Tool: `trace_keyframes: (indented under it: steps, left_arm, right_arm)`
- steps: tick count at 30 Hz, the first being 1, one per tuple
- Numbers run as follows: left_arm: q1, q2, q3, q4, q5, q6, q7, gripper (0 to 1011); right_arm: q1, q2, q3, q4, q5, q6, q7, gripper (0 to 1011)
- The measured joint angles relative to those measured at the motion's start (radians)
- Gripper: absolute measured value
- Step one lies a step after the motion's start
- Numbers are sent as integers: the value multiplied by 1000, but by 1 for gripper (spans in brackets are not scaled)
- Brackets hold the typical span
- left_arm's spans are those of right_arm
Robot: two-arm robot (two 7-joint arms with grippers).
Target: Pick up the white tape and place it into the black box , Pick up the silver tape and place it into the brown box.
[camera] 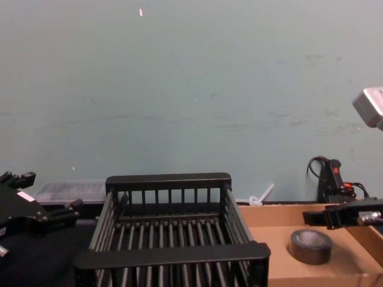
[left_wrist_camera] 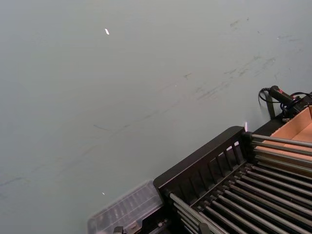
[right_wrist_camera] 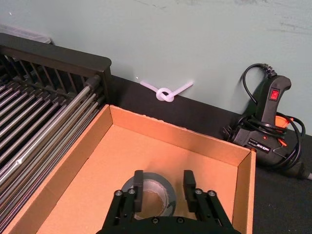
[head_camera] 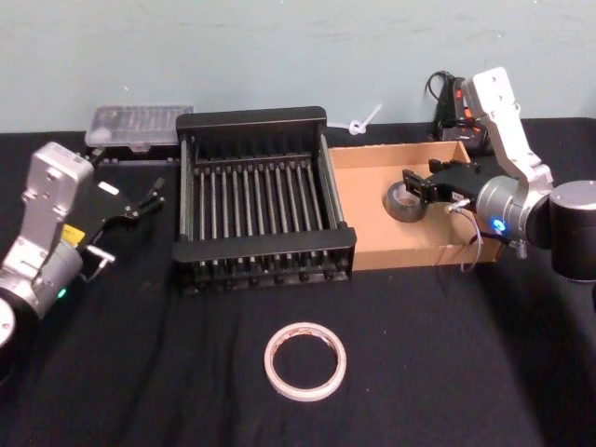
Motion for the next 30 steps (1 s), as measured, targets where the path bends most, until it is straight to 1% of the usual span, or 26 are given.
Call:
trace_keyframes:
  steps: [1,2,5,8,9,13,14,16,17,25,30]
  left_arm:
    - [0,0,0,0,0,0,0,1001]
    - [0,0,0,0,0,0,0,1001]
    - [0,0,0,0,0,0,0,1001]
    - [0,0,0,0,0,0,0,1002]
    - [0,0,0,0,0,0,0,1001]
    - [0,0,0,0,0,0,0,1001]
    - [0,0,0,0,0,0,0,1001]
    - [0,0,0,0,0,0,0,1001]
    - [0,0,0,0,0,0,0,1001]
    - [0,0,0,0,0,0,0,1001]
    - [0,0,0,0,0,0,0,1001]
  right_arm:
    - [0,0,0,0,0,0,0,516]
    - [0,0,0,-1,0,0,0,586]
    - [0,0,0,-1,1,0,0,647]
    - [-1,1,0,-2,1,1,1,744]
    - [-1,1,0,-2,1,1,1,798]
    - [-1,1,0,-2,2,1,1,870]
    - [-1,1,0,-2,2,1,1,922]
    - [-1,1,0,-3,2,1,1,954]
    - [-1,1,0,-3,2,1,1,1000]
    - [-2,2,0,-3,2,1,1,1002]
    - [-18,5,15,-23,-2,-8,12,1002]
